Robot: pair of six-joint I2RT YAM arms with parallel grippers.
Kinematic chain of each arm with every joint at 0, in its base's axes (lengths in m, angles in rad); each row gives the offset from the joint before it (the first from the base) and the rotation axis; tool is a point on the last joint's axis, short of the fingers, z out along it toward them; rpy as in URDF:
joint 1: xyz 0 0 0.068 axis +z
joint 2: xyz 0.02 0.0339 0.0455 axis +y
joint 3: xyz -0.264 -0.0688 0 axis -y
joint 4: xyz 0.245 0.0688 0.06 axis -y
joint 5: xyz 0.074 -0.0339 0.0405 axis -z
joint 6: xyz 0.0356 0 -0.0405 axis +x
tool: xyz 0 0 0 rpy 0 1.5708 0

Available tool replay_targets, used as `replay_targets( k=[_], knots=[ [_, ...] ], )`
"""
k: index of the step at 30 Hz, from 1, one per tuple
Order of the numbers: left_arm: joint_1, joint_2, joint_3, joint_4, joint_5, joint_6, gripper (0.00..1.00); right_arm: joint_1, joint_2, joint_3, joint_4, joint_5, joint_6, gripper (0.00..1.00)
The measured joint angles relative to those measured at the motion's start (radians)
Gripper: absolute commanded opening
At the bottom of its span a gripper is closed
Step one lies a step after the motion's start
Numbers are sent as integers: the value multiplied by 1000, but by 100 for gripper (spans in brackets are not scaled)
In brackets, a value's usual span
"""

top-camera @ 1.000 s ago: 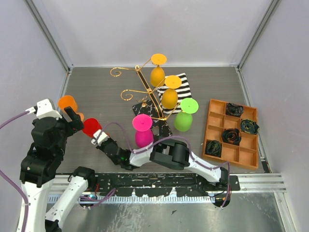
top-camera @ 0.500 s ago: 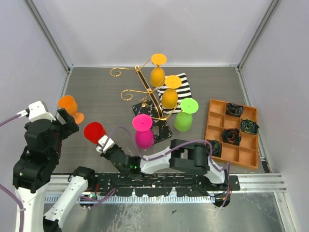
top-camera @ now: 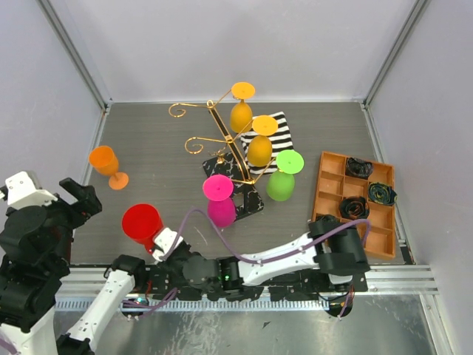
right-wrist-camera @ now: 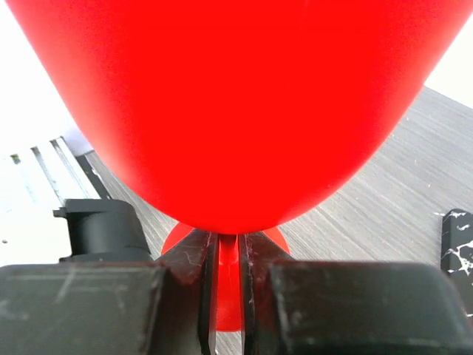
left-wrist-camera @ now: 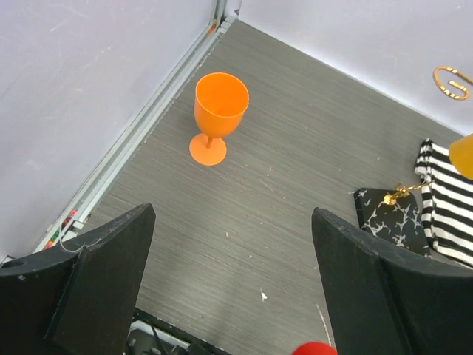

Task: Place the wine glass upside down on the wine glass rack
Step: Pick up the wine glass at the center of the board.

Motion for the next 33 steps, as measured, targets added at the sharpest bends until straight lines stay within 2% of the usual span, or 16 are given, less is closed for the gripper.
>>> replay_targets(
  k=[6,11,18,22,26,30,33],
  knots=[
    [0,-45,69,-31,5,-8,94,13,-156,9,-76,0,-40,1],
    [0,-62,136,-43,73,-30,93,6,-231,90,-117,-3,-111,1],
    [0,-39,204,-28,280,-84,92,-11,-363,115,-132,-11,-229,1],
    [0,-8,231,34,417,-121,90,-45,-462,108,-150,-11,-274,1],
    [16,24,124,178,636,-211,89,-80,-580,54,-164,-8,-289,1],
    [82,83,-19,328,843,-341,91,-95,-700,-23,-168,11,-304,1],
    [128,101,-78,425,935,-435,91,-96,-756,-62,-169,27,-318,1]
  ],
)
